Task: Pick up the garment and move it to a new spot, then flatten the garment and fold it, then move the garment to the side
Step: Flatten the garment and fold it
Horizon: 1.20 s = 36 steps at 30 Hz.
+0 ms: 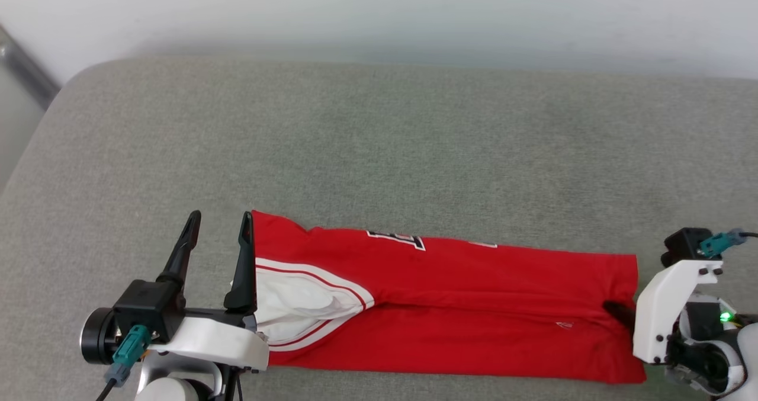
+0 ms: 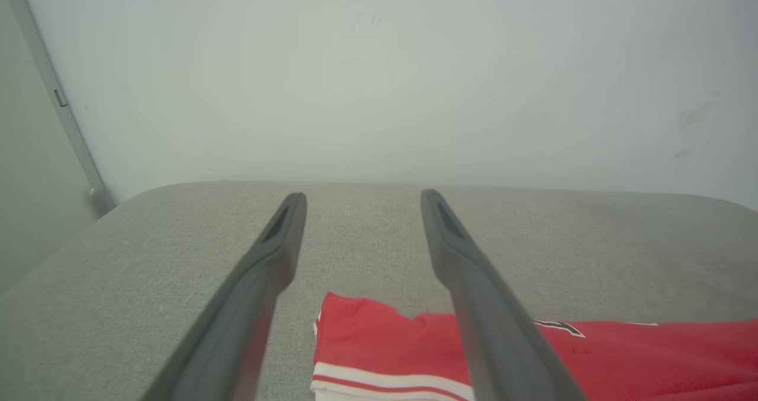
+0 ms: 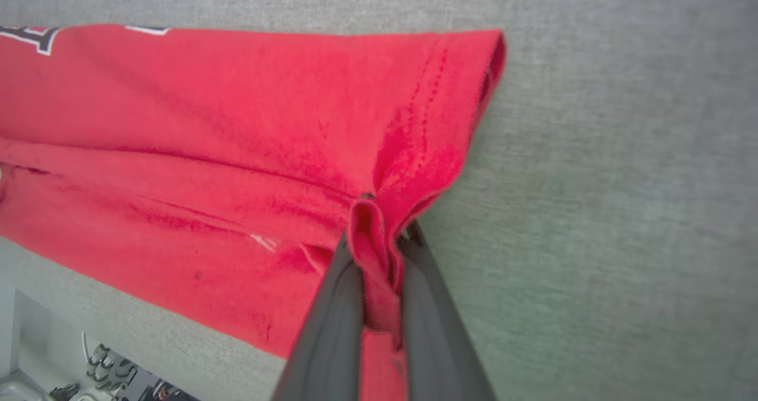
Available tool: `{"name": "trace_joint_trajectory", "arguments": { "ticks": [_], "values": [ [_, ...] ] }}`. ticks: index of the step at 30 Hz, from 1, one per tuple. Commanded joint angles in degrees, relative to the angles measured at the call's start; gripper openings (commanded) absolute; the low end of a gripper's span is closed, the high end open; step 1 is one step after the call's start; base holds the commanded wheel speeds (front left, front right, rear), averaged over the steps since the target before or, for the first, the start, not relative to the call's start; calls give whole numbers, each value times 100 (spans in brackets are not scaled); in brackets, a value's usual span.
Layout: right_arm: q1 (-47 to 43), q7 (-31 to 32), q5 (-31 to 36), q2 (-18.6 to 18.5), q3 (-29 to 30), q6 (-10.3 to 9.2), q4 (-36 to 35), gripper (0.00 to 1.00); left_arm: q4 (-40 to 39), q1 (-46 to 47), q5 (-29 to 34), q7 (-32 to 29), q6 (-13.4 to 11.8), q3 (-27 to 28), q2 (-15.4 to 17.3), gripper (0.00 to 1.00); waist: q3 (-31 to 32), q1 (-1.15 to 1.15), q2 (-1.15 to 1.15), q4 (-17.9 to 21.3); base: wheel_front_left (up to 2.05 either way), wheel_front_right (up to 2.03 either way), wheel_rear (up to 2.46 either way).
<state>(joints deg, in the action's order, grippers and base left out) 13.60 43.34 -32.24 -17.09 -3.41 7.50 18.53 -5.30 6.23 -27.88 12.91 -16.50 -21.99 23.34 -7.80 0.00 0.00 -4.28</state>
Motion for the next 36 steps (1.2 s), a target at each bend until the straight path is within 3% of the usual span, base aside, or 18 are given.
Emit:
{"name": "trace_joint_trajectory", "arguments": {
  "ticks": [1, 7, 14, 17, 24, 28, 31, 32, 33, 36],
  "values": [
    [80, -45, 2, -98, 6, -2, 12, 0, -2, -69, 23, -2, -42, 13, 24, 100, 130, 0, 0, 127, 0, 0, 0],
    [95, -97, 78, -359, 431, -3, 118, 0, -71, -210, 10, -92, -124, 16, 78, 100, 241, 0, 0, 335, 0, 0, 0],
    [-45, -30, 242, -484, 1589, -2, 22, 0, -124, -242, 29, -136, -177, -31, 80, 100, 215, 0, 0, 482, 0, 0, 0],
    [-56, 136, 38, -209, 1950, -2, -110, 0, -122, -242, 10, -148, -191, -43, 72, 100, 204, 0, 0, 532, 0, 0, 0],
    [35, 1478, -1484, 1075, 2385, -1, -473, 0, -97, -173, -7, -175, -146, -103, 71, 100, 236, 0, 0, 514, 0, 0, 0],
    [101, 2132, -2456, 1392, 2303, -1, -576, 0, -81, -94, -10, -206, -108, -148, 80, 100, 232, 0, 0, 414, 0, 0, 0],
    [171, 2155, -3263, 1440, 1875, -1, -415, 0, -54, -47, -15, -232, -73, -197, 58, 100, 228, 0, 0, 300, 0, 0, 0],
    [171, 2155, -3263, 1440, 1875, -1, -415, 0, -54, -47, -15, -232, -73, -197, 58, 100, 228, 0, 0, 300, 0, 0, 0],
    [220, 1962, -3724, 1436, 1398, -1, -292, 0, -35, 13, -15, -243, -53, -236, 36, 100, 220, 0, 0, 207, 0, 0, 0],
    [343, 1523, -4194, 1422, 616, -1, -115, 0, 4, 71, -21, -263, -5, -288, 8, 100, 194, 0, 0, 53, 0, 0, 0]
  ]
}}
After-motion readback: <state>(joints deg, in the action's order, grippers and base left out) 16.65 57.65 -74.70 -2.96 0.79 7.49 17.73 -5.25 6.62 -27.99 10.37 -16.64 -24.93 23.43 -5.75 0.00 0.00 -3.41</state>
